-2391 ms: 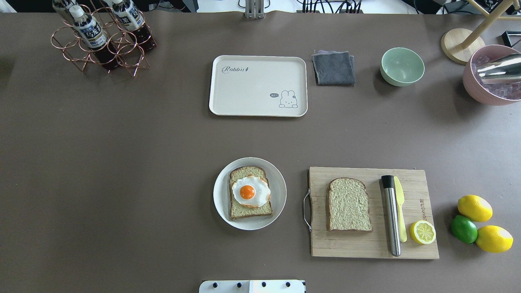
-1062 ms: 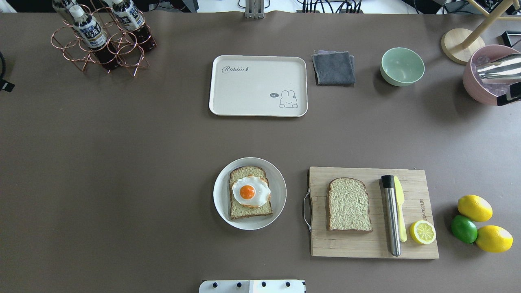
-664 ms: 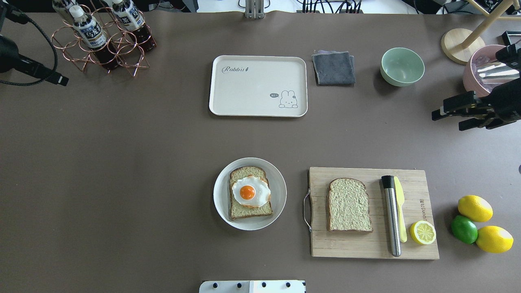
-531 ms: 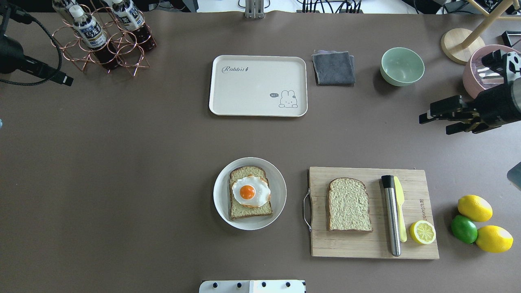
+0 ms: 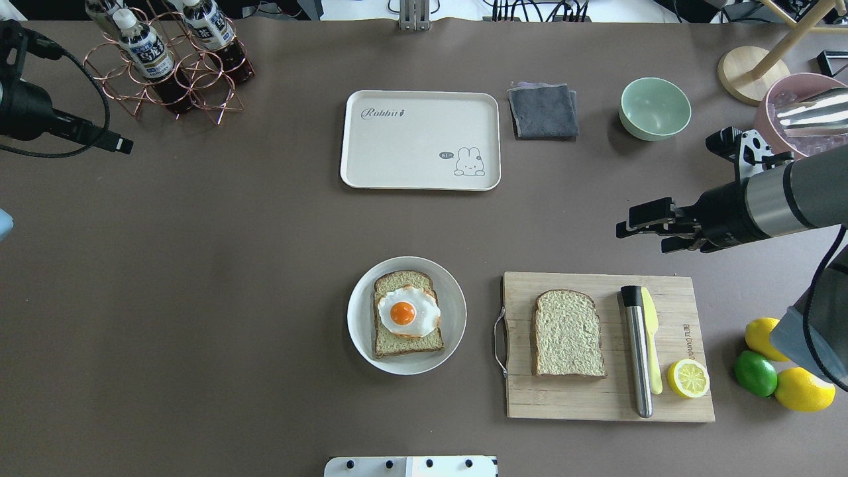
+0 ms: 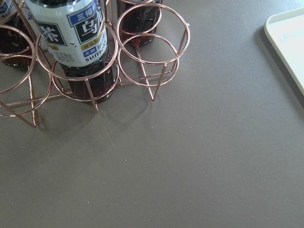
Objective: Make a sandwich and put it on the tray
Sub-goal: 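Move the right gripper over the bread slice on the cutting board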
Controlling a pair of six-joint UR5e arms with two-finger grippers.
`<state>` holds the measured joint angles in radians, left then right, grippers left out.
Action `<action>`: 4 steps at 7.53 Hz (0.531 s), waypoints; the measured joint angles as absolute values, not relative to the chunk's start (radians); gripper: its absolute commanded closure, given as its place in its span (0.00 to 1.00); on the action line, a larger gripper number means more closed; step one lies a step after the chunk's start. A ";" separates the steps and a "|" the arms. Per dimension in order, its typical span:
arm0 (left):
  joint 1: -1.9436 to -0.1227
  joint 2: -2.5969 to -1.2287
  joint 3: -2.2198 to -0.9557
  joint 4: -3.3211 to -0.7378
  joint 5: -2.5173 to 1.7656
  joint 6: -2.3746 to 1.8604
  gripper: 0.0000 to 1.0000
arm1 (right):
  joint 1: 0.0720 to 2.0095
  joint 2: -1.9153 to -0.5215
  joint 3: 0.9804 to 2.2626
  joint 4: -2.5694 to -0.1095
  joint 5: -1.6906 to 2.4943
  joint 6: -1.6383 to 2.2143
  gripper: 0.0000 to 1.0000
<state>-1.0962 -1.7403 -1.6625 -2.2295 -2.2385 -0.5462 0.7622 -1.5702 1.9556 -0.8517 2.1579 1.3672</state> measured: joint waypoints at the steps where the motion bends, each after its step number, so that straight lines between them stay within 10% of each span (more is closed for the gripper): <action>1: -1.094 -1.734 -1.661 -2.239 -2.238 -0.547 0.02 | 0.707 -1.572 1.963 -0.851 2.113 1.391 0.00; 4: -1.092 -1.727 -1.660 -2.245 -2.239 -0.549 0.02 | 0.558 -1.583 1.971 -0.851 1.988 1.428 0.21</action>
<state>-1.0923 -1.7265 -1.6604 -2.2453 -2.2388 -0.5489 0.5578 -1.5829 1.9714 -0.8514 1.9877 1.4277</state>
